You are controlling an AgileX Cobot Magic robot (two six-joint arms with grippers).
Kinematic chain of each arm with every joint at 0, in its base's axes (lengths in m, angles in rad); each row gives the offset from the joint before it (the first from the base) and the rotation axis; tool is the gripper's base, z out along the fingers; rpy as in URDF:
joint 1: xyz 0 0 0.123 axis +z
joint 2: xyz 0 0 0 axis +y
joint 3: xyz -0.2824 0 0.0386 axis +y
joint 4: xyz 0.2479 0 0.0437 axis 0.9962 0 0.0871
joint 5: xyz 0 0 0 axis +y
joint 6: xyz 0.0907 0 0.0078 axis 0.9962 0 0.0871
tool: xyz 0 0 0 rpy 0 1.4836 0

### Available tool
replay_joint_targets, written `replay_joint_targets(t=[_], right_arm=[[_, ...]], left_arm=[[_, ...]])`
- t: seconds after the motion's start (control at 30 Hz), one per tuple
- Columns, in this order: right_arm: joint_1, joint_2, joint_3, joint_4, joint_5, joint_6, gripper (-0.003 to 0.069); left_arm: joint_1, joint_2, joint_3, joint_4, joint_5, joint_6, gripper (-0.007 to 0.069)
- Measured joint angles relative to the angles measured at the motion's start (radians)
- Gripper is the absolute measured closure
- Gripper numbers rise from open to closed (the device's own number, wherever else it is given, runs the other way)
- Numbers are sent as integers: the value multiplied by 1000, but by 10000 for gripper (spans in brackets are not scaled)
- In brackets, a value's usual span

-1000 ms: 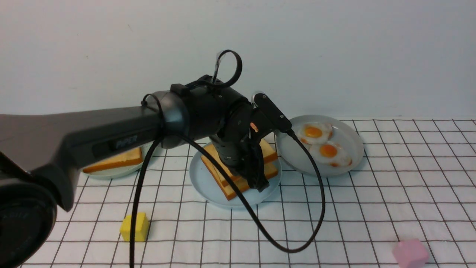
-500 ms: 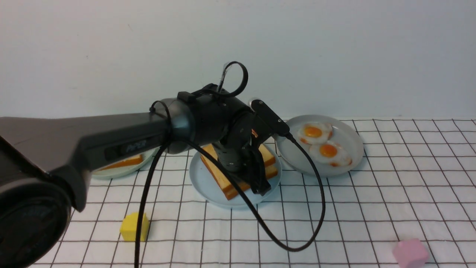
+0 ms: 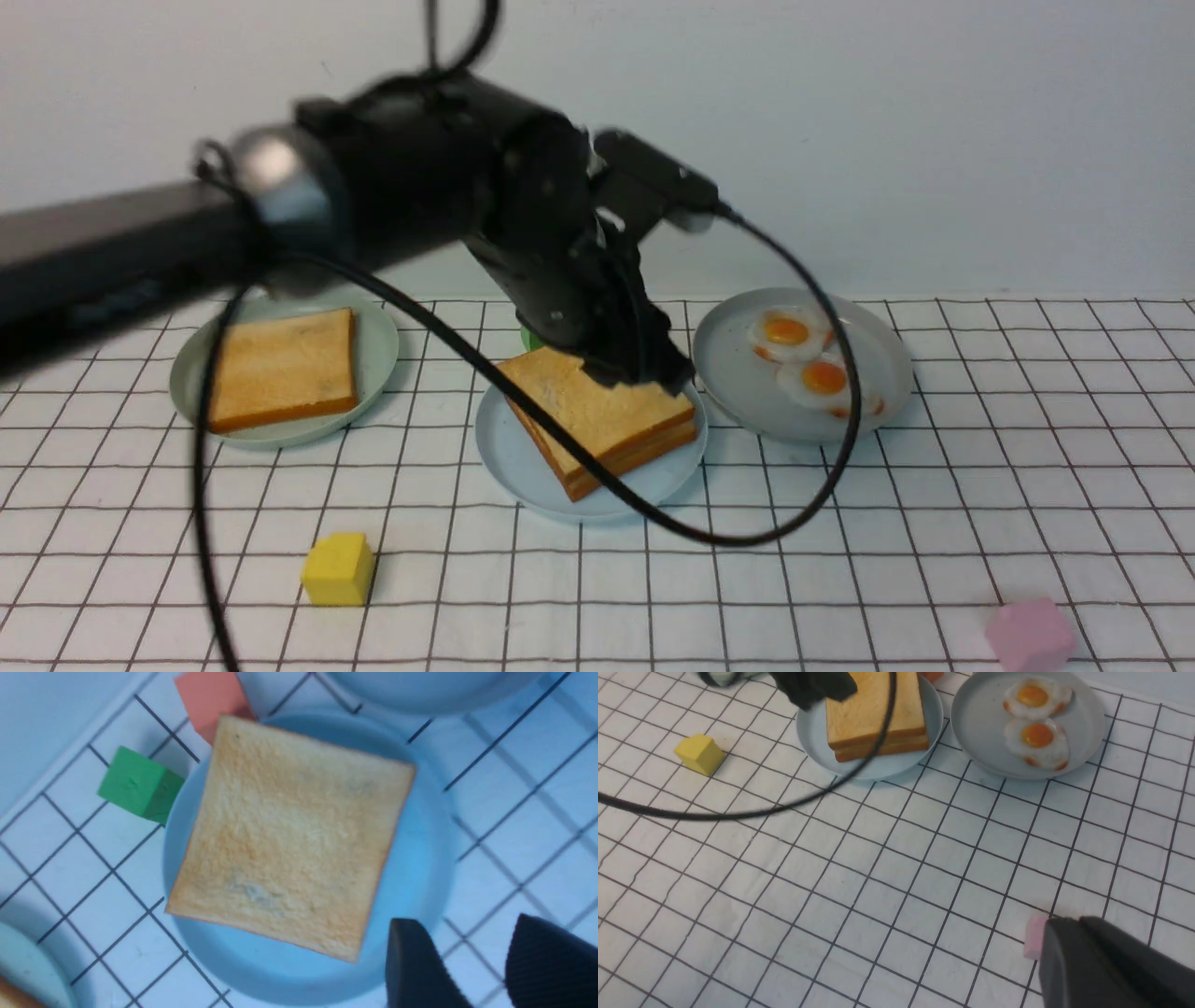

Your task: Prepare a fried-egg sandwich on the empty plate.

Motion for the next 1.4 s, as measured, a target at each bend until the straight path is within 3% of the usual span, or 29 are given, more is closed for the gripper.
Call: replay_joint_targets(t=[0.07, 0.17, 0.33, 0.5, 0.73, 0.93, 1.4], right_arm=[[0, 0, 0, 0, 0, 0, 615], [0, 0, 0, 0, 1, 0, 615], [0, 0, 0, 0, 15, 0, 615], [0, 0, 0, -10, 47, 0, 613], [0, 0, 0, -20, 46, 14, 652], [0, 0, 0, -26, 30, 63, 658], [0, 0, 0, 3, 38, 74, 655]], left_arm=[[0, -145, 5, -37, 53, -31, 502], [0, -317, 67, -69, 83, -48, 632], [0, -598, 294, -126, 54, -53, 638], [0, -1028, 775, -178, -242, -54, 638], [0, -1508, 1248, -229, -582, -55, 638], [0, -1677, 1378, -241, -617, -54, 638], [0, -1687, 1438, -252, -572, -55, 638]])
